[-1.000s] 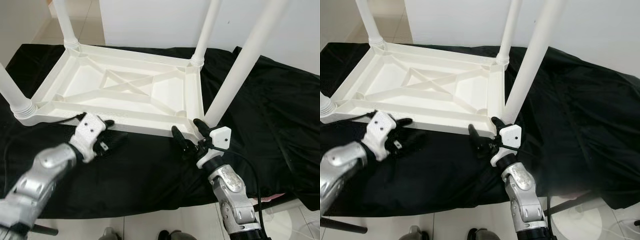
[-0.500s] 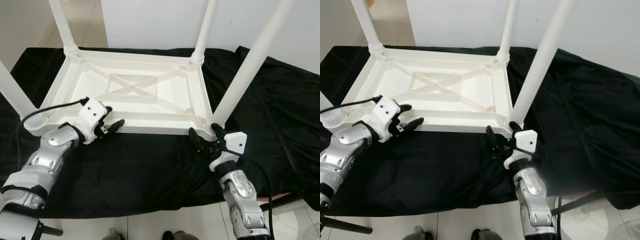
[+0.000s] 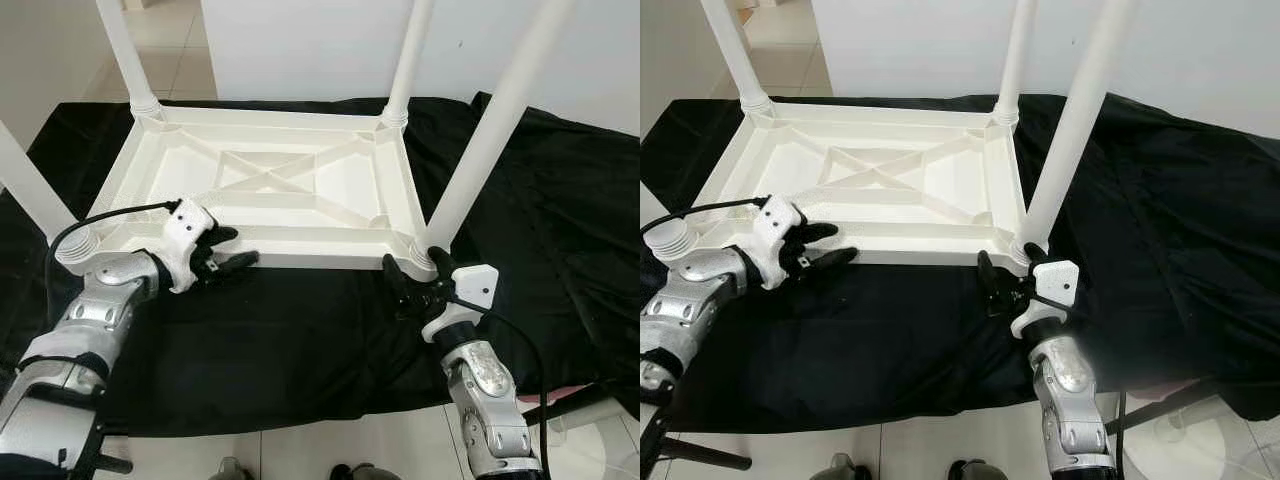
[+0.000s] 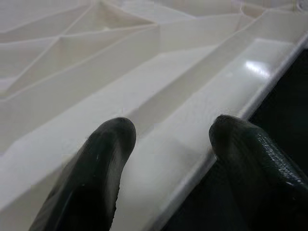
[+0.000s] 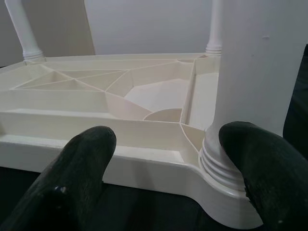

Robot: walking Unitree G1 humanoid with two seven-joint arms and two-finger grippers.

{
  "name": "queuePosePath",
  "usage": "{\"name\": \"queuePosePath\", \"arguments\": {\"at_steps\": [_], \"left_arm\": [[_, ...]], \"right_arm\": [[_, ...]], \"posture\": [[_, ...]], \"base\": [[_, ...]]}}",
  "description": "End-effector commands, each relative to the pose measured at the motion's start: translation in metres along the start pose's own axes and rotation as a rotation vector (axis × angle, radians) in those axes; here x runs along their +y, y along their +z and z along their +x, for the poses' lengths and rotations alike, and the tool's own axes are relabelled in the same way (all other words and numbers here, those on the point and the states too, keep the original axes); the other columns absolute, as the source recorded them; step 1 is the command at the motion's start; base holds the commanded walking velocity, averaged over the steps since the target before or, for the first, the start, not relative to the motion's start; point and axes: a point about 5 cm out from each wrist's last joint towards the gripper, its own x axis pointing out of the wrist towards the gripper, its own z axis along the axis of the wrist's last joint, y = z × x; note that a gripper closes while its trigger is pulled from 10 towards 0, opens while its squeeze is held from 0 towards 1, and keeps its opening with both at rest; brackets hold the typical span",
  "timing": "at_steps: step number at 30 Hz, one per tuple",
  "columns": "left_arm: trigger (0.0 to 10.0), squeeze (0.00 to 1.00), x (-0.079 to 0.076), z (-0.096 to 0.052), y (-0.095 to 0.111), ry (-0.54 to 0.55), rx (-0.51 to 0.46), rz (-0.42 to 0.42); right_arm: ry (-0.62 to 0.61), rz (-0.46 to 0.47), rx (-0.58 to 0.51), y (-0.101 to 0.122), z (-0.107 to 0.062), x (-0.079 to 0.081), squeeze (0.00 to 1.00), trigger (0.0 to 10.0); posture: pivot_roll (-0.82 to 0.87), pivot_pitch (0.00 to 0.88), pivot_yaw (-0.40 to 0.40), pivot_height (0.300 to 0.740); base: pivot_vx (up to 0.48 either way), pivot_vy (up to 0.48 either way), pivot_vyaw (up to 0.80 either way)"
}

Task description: Building children table

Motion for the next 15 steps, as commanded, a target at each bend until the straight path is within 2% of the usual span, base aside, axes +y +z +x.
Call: {"name": "queuePosePath", "arguments": {"at_steps": [1,6,15], "left_arm": [[10.0,0.00,-0.004,0.000,-0.001,-0.067,-0.004,-0.020],[10.0,0.00,-0.007,0.004,-0.011,-0.068,0.056,0.036],[10.0,0.00,-0.010,0.000,-0.013,-0.155,0.065,-0.008]], "right_arm": [[-0.010,-0.007,0.012,-0.003,-0.002,0.001,0.00,10.0],[0.018,0.000,0.019,-0.005,-0.001,0.009,0.00,10.0],[0.012,-0.007,0.017,-0.003,-0.001,0.007,0.00,10.0]], "posture": [[-0.09,0.115,0.016,0.740],[-0.09,0.114,0.017,0.740],[-0.10,0.119,0.021,0.740]], "base": [[0.000,0.000,0.00],[0.000,0.000,0.00],[0.000,0.000,0.00]]}}
